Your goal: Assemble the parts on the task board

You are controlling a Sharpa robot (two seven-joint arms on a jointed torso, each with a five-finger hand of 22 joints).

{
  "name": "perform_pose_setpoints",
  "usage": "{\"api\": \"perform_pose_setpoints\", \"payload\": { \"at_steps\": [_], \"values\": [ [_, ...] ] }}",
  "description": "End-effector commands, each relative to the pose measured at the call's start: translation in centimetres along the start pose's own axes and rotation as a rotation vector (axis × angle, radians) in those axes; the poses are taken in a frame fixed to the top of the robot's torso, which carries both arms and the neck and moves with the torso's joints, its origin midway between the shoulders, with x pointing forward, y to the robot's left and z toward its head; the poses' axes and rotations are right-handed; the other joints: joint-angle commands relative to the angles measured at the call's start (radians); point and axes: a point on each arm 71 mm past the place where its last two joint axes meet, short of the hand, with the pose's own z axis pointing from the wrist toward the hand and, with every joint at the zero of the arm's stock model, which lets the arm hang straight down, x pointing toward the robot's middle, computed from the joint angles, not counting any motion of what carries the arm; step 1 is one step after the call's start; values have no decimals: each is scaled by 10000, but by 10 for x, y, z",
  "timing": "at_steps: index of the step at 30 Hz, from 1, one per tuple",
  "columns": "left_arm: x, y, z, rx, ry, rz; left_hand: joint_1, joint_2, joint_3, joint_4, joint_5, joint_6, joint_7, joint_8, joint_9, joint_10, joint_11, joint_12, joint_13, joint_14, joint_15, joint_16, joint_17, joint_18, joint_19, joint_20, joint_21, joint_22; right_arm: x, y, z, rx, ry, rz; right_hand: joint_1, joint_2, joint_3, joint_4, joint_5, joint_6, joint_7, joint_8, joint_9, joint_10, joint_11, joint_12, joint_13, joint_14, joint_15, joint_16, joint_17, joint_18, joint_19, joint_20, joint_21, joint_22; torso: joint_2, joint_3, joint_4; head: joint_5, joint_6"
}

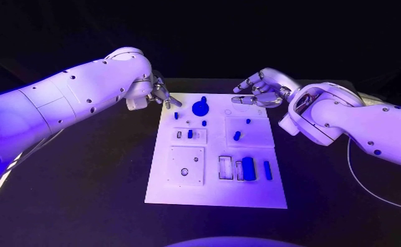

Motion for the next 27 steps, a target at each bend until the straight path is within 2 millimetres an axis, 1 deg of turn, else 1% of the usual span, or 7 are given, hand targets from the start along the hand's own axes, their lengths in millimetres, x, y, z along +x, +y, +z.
{"api": "perform_pose_setpoints", "payload": {
  "at_steps": [1,5,6,12,19,23,27],
  "values": [
    [3,-1,4,-155,203,432,-90,23,-99,-6,-78,83,3,54,-11,78,-19,67,32,1035,-6,30,2634,46,142,-16,49,1025,1,1,0,-104,90,-22,75,66,-66,-12,75,47,-38,-6,14,-22,-31,-9,765,821,-17,-46,1592,-49,-54,7,-51,361,2,9,-11,-47,-16],
    [6,-4,7,-96,243,468,-89,51,-132,-11,-96,111,-10,80,-5,103,-29,104,65,1035,-12,30,2634,37,163,-21,76,1061,2,1,1,-110,94,-21,88,72,-77,-11,96,47,-38,-6,14,-23,-31,-8,765,819,-17,-49,1586,-49,-54,6,-52,361,0,9,-9,-56,-26],
    [7,-4,8,-85,251,468,-88,61,-144,-11,-99,122,-15,90,-1,109,-32,113,72,1035,-15,30,2634,36,166,-23,80,1066,2,1,1,-110,93,-21,88,72,-77,-11,96,47,-38,-6,14,-23,-31,-8,765,819,-17,-49,1586,-49,-54,6,-52,361,-4,9,-4,-60,-52],
    [9,-4,10,-122,386,519,-40,156,-215,-30,-103,204,-56,175,32,157,-66,173,118,1035,-40,30,2634,21,201,-44,126,1128,2,1,1,-115,101,-21,101,80,-90,-10,121,47,-38,-6,14,-24,-31,-10,763,820,-17,-49,1587,-48,-56,6,-54,357,-20,19,5,-68,-70],
    [11,-5,13,-143,492,560,190,280,-261,-92,-89,238,-92,253,69,185,-102,196,126,1035,-73,30,2634,18,209,-75,131,1145,2,1,1,-124,110,-19,128,96,-117,-5,174,49,-38,-5,14,-24,-32,-5,763,820,-17,-50,1587,-49,-54,5,-54,359,-12,6,3,-78,-73],
    [13,-7,14,-70,559,515,242,319,-266,-98,-86,242,-97,268,77,193,-108,205,132,1035,-78,30,2634,15,215,-82,138,1155,3,2,2,-132,120,-17,130,97,-118,-5,177,49,-38,-5,14,-24,-32,-5,763,820,-17,-50,1588,-49,-54,5,-54,359,-10,15,4,-91,-76],
    [15,-9,15,-10,562,486,281,375,-276,-92,-85,265,-108,299,92,214,-115,231,155,1035,-85,30,2634,6,234,-88,165,1191,3,2,2,-140,132,-15,130,97,-118,-5,177,49,-38,-5,14,-24,-32,-5,763,820,-17,-50,1588,-49,-54,5,-54,359,-15,9,3,-103,-75]
  ]
}}
